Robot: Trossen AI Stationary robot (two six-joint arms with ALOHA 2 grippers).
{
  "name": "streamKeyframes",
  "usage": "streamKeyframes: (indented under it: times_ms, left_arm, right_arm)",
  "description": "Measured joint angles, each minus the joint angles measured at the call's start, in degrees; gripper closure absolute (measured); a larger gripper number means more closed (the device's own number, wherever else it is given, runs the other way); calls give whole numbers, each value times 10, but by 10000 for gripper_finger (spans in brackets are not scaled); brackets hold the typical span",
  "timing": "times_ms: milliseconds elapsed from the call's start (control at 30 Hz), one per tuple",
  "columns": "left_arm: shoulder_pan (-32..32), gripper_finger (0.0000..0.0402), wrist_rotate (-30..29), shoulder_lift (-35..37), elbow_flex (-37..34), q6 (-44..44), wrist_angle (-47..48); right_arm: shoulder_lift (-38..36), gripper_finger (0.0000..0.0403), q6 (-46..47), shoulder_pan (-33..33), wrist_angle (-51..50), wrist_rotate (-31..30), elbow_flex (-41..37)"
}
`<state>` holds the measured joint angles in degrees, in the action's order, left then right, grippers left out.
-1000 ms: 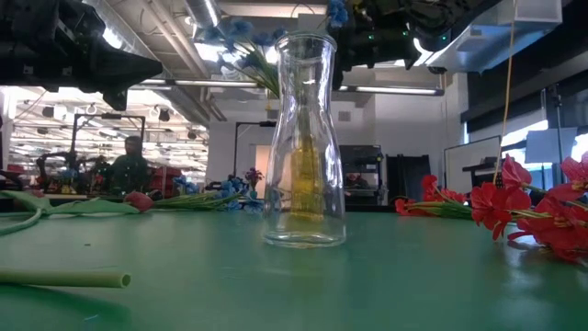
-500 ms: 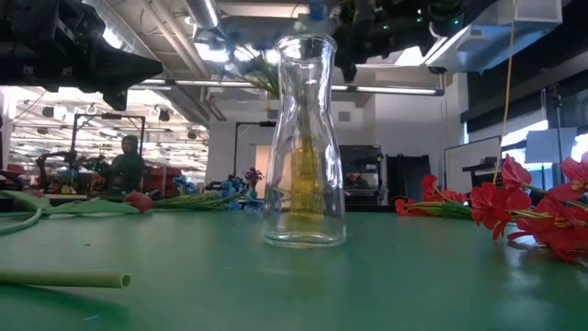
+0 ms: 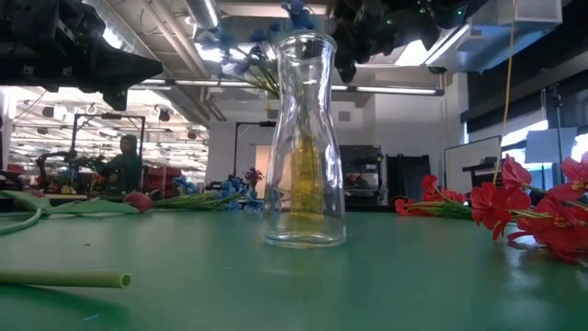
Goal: Sort flowers into vase by color
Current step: Put the top white flower into the yellow flower vase, then put the blue flowers into the yellow flower vase
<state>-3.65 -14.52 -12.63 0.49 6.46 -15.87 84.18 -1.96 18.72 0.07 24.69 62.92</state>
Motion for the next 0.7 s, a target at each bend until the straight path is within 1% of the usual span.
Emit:
streamKeyframes:
  times_ms: [100,167,267,500,600,700]
  left_arm:
    - [0,401,0,0,0,0,0]
    - [0,401,0,0,0,0,0]
    - [0,401,0,0,0,0,0]
    - [0,401,0,0,0,0,0]
    - [0,401,0,0,0,0,0]
    - [0,401,0,0,0,0,0]
  right_arm:
    - [-1,387,-1,2,-30,-7,0]
    - [-3,367,-3,5,-60,-17,0]
    - [-8,324,-13,5,-101,-22,0]
    - [-54,215,-16,5,-200,-74,0]
    - [-84,181,-15,4,-225,-87,0]
    - [-117,158,-15,4,-232,-87,0]
